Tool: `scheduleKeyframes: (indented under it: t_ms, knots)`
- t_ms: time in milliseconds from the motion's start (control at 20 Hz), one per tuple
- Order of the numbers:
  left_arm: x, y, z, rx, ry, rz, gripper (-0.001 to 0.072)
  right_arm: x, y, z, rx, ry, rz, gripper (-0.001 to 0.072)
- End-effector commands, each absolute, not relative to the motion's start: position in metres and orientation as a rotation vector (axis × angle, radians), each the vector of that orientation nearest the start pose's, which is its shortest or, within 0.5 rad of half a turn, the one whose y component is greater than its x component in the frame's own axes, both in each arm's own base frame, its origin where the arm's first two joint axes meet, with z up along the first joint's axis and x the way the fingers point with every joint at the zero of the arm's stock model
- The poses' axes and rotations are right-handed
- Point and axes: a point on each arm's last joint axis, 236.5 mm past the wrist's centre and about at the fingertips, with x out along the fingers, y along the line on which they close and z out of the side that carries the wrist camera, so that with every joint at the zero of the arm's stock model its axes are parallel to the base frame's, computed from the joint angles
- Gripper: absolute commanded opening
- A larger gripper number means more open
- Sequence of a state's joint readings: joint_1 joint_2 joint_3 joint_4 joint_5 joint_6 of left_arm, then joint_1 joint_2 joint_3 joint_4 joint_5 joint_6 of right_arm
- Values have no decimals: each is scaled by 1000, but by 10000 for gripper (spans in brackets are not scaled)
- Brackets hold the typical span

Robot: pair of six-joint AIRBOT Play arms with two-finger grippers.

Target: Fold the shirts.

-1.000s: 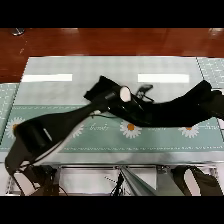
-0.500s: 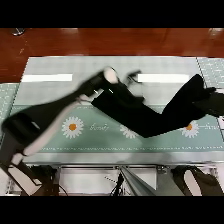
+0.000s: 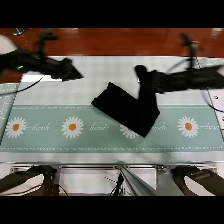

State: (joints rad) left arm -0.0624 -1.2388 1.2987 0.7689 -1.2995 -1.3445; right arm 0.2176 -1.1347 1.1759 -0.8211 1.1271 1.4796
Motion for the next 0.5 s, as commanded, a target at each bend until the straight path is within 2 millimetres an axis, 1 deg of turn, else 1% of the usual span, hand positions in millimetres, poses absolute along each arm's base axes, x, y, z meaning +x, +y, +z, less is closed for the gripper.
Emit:
scheduleKeyframes:
  t_ms: [0,50,150,250,350,400,450]
  knots:
    - [316,-161,135,-421,1022,-667,30,383,294,77,429,1134,723,25]
    - [298,-163,126,-423,1034,-670,30,391,308,61,416,1159,734,26]
    - [269,-168,103,-433,1071,-673,30,403,333,35,406,1211,752,26]
    - [248,-171,77,-447,1123,-670,31,407,353,16,403,1250,767,26]
    - [232,-174,52,-471,1189,-670,31,410,365,3,409,1273,764,27]
    - [230,-174,43,-479,1201,-659,31,414,367,-1,428,1273,748,184]
    - [230,-173,36,-487,1203,-643,31,416,367,-4,446,1278,735,520]
